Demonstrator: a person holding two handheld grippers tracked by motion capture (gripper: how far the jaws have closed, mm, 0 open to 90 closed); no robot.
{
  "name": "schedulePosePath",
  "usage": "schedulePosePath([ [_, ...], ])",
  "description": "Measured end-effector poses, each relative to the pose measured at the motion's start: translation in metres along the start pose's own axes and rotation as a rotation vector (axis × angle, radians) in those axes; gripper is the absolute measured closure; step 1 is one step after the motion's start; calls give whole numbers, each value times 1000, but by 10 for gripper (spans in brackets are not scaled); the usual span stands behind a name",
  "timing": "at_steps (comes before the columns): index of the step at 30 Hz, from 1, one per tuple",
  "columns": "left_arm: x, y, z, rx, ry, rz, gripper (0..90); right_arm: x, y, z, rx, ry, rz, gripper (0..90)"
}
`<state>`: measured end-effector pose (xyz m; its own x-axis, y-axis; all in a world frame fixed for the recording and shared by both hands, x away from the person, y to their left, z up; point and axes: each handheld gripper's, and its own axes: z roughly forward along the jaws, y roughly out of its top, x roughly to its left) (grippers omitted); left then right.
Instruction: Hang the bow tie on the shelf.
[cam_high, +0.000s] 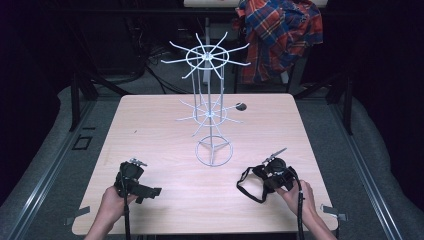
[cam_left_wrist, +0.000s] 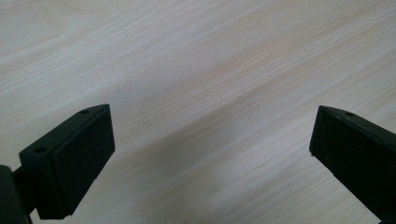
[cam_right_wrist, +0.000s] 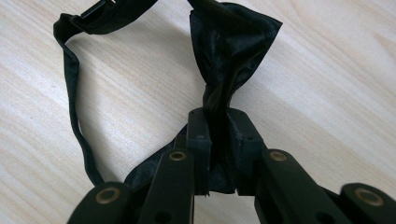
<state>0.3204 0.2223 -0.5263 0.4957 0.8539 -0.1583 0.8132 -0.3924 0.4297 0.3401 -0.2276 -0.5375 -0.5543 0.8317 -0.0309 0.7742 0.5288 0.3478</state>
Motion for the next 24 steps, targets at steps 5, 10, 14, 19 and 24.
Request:
schedulePosePath([
  [5, 0, 0, 0, 1, 0, -1, 1, -1, 1, -11, -43, -2, -1, 814],
  [10, 0, 0, 0, 1, 0, -1, 1, -2, 3, -20, -88, -13, -3, 815],
  [14, 0, 0, 0, 0, 0, -1, 1, -5, 3, -31, -139, -22, 7, 815],
  [19, 0, 0, 0, 0, 1, -4, 2, -8, 6, -40, -181, -31, 7, 815],
  [24, 0, 0, 0, 1, 1, -4, 2, -8, 9, -47, -193, -51, -10, 814],
])
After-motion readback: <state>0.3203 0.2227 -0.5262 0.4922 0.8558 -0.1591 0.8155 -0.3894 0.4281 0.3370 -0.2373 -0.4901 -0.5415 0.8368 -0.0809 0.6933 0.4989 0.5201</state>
